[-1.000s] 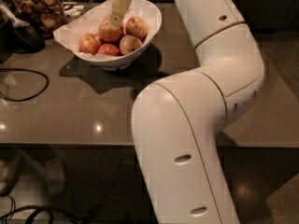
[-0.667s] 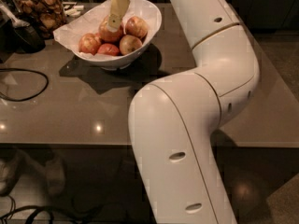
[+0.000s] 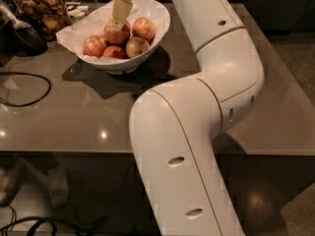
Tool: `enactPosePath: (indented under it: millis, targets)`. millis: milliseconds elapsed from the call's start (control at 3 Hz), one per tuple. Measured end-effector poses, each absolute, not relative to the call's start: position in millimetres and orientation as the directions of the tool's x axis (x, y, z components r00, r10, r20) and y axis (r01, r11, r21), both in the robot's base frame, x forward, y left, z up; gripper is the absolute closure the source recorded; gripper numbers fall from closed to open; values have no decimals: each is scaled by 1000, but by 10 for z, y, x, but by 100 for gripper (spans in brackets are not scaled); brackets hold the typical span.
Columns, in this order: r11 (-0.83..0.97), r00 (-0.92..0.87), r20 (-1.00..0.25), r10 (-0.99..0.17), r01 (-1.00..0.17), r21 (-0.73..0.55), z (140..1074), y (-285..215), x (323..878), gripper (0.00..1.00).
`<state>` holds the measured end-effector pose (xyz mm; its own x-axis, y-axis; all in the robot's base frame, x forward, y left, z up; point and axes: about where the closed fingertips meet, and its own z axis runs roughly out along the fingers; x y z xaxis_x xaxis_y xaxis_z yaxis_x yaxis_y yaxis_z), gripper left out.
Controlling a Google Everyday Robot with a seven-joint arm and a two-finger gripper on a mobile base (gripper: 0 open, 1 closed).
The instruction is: Pick apple from white bowl
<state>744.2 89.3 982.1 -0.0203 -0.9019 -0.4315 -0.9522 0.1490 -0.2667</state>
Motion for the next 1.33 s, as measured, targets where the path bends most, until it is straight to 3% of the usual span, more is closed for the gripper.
enactPosePath:
  millis: [667, 1333]
  targets:
    - [142, -19, -434, -900, -957, -253, 9730, 948, 7475, 32]
    - [140, -33, -433, -901, -966, -217, 9538, 998, 7514, 35]
